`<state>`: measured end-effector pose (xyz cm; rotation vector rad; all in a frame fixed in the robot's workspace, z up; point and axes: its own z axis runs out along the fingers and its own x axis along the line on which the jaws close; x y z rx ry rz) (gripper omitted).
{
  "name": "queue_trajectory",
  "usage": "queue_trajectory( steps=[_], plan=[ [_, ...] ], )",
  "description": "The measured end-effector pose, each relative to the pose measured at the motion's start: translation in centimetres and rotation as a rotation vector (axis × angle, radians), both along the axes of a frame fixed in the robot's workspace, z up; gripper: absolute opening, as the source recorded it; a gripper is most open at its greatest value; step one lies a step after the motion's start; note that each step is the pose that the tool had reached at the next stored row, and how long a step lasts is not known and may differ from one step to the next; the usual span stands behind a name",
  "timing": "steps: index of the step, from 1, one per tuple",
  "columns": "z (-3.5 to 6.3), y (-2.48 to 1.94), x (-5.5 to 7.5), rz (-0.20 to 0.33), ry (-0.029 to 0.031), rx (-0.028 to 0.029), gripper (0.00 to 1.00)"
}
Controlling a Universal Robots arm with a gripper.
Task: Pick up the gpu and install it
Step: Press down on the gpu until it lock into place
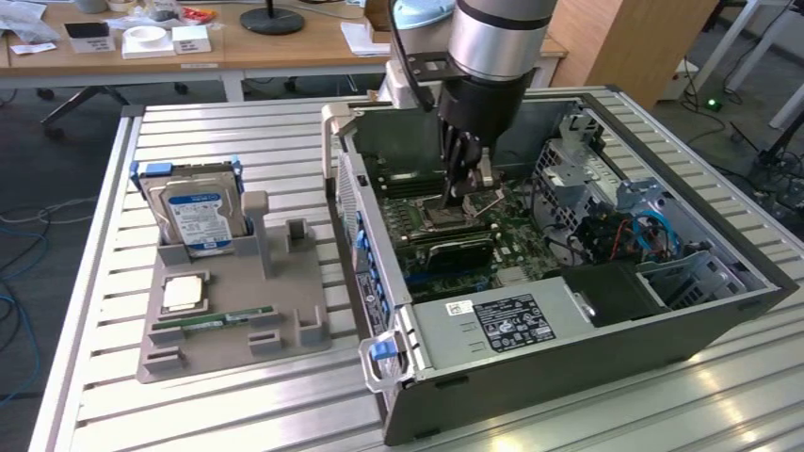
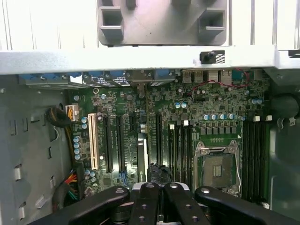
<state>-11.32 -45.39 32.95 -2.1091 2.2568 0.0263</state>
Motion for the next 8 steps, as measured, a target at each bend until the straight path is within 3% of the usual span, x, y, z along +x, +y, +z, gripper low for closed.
queue_trajectory(
  steps=[8],
  plan=[
    [0.49, 0.01, 0.00, 0.000, -0.0001, -0.0006, 0.11]
  ],
)
